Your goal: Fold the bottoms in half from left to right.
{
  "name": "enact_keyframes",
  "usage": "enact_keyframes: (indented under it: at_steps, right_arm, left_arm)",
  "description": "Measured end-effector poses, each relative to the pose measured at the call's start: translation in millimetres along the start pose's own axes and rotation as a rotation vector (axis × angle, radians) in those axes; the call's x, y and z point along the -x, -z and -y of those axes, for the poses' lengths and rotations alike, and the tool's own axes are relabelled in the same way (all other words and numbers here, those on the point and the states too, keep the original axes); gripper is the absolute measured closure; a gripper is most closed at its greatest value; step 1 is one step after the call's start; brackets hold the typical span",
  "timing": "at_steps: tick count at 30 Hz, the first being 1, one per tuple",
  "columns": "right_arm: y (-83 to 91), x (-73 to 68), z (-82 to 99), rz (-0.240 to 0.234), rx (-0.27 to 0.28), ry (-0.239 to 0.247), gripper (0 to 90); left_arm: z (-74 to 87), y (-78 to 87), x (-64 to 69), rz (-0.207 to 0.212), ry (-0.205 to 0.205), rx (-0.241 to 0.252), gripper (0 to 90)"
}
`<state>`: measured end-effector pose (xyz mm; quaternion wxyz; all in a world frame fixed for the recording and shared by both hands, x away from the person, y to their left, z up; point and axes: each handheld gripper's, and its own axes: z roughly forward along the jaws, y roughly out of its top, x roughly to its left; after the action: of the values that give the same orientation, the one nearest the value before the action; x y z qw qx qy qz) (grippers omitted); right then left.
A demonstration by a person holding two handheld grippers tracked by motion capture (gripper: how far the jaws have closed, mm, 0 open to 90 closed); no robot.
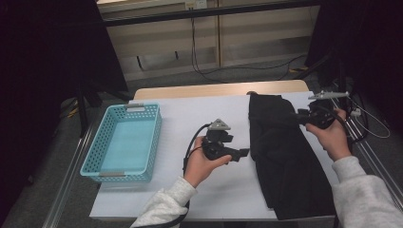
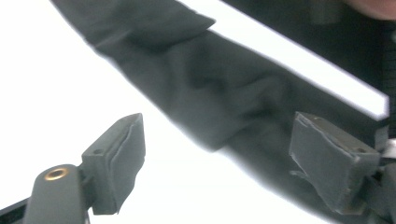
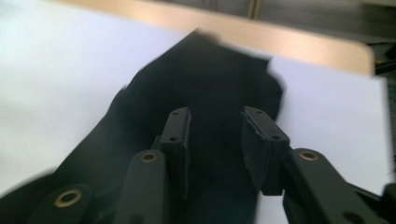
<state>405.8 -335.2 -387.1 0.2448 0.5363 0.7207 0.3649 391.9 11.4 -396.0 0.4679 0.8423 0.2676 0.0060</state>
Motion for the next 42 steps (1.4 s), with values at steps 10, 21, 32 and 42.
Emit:
enact_keyframes:
  at_steps: [10, 21, 32, 42]
  right_arm:
    - [17.6, -29.3, 67.5, -0.038, -0.085, 0.015, 56.1]
    - [55.5, -34.8, 116.6, 0.019, -0.141, 0.029, 63.0]
    - [67.1, -38.0, 133.8, 0.027, -0.179, 0.000, 71.6]
    - [72.8, -36.9, 127.3, -0.041, -0.162, -0.034, 89.7]
  left_arm:
    - [29.9, 6.2, -28.9, -0.070, -0.016, -0.048, 13.1]
    - [36.5, 12.6, -38.3, -0.102, -0.028, -0.045, 11.1]
    - [37.1, 13.0, -44.1, -0.112, -0.021, -0.046, 11.0]
    - [35.5, 13.3, -42.1, -0.103, -0.028, -0.037, 11.0]
